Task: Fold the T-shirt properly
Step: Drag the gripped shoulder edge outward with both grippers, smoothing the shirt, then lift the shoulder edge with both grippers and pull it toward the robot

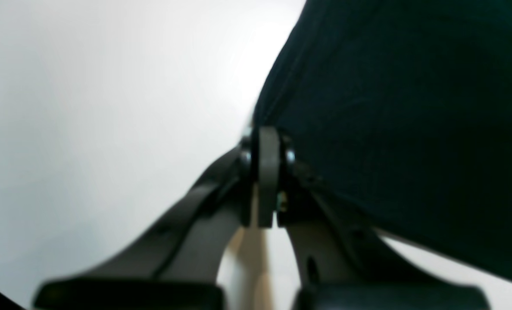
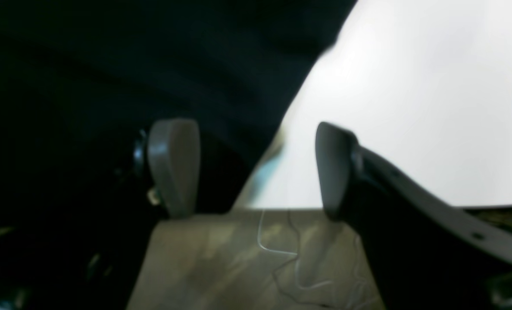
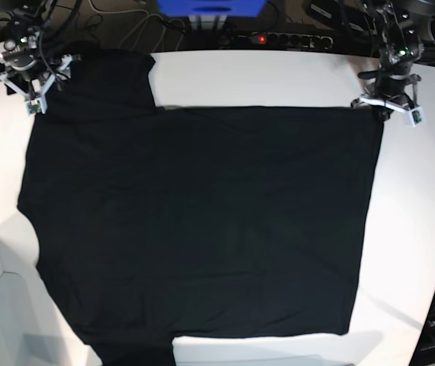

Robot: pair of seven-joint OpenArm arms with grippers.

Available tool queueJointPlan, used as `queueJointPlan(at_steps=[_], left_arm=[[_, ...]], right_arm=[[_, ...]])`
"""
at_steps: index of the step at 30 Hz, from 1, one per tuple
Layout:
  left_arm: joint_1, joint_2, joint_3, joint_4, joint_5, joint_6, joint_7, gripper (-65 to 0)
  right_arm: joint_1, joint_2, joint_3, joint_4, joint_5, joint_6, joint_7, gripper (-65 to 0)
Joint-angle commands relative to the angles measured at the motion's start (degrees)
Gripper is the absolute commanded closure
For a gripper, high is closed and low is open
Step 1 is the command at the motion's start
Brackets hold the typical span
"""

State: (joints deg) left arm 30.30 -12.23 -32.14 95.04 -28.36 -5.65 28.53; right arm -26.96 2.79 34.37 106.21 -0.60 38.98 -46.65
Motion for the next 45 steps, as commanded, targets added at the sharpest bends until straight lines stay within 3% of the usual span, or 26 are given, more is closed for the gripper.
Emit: queueJointPlan(at_steps=[1,6,8,11,16,17,33,45], left_arm=[[0.2,-0.8,-0.3,1.2,-0.1,0.0,-0.9,0.0],[0.2,-0.8,-0.3,1.2,-0.1,0.0,-0.9,0.0],[0.2,-0.8,-0.3,1.2,-0.1,0.0,-0.9,0.0],[0.2,-0.7,-0.3,1.2,-0.1,0.0,-0.9,0.0],[0.2,-0.6,-0.3,1.2,-0.1,0.1,-0.7,0.0],[0.2,-0.6,-0.3,1.2,-0.1,0.1,-0.7,0.0],[3.9,-0.4,-3.9,10.4,0.0,0.1,-0.4,0.0],[9.0,-0.4,-3.9,11.3,-0.4,0.1,-0.7,0.0]], right_arm=[[0.6,0.6,0.2,0.0,0.0,1.0,0.6,-42.6],[0.8,0.9,0.2,-2.4,-0.1,1.0,0.7,-42.3],[0.8,0.9,0.2,-2.5,-0.1,1.0,0.7,-39.1],[0.9,0.9,0.0,-3.6,-0.1,1.0,0.7,-28.9],[1.9,0.9,0.2,-3.9,-0.1,1.0,0.6,-2.5],[2.0,0.9,0.2,-3.8,-0.1,1.0,0.5,0.0],[1.7,0.5,0.5,9.0,-0.1,1.0,0.7,0.0],[-1.7,-1.6,7.5,9.0,-0.1,1.0,0.9,0.0]])
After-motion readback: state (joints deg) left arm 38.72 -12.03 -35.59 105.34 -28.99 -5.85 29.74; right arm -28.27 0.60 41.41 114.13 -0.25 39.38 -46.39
